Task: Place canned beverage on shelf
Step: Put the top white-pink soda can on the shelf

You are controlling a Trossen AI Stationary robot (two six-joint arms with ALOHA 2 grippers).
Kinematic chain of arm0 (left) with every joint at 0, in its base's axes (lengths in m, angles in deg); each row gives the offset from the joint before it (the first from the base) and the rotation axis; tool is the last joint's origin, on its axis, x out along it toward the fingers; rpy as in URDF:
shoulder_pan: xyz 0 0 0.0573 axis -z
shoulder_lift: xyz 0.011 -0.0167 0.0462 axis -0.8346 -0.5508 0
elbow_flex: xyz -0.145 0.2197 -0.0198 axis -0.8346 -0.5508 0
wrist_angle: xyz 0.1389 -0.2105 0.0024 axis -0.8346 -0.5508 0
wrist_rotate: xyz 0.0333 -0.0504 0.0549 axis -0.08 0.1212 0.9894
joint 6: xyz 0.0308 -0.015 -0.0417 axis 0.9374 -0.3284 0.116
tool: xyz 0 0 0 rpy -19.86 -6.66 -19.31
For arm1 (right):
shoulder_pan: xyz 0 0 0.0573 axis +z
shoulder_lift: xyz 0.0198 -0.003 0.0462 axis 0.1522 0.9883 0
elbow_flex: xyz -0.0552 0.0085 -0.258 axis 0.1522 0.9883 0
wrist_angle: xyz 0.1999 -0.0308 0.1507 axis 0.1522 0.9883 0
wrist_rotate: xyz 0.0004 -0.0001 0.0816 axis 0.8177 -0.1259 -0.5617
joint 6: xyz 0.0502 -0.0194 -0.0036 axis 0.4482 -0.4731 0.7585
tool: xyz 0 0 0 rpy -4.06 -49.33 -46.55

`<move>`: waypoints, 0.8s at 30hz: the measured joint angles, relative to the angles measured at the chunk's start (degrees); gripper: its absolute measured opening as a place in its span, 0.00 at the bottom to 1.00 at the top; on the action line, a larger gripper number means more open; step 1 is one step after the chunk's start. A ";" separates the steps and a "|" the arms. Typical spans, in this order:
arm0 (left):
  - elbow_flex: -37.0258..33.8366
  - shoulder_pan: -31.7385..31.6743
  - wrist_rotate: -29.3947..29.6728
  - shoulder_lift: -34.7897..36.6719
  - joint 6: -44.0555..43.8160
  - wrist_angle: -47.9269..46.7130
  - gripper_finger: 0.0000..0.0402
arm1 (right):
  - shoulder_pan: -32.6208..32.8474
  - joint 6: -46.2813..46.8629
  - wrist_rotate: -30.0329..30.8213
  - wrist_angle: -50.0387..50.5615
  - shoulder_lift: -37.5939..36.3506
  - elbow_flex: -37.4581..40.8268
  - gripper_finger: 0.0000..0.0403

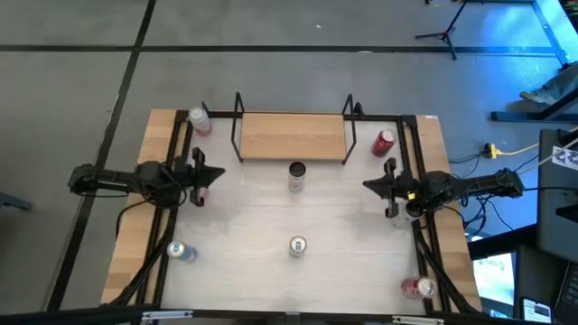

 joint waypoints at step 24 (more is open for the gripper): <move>20.58 -5.08 3.91 -38.29 15.44 11.23 0.00 | -1.29 -12.14 13.82 -16.25 0.02 0.00 0.00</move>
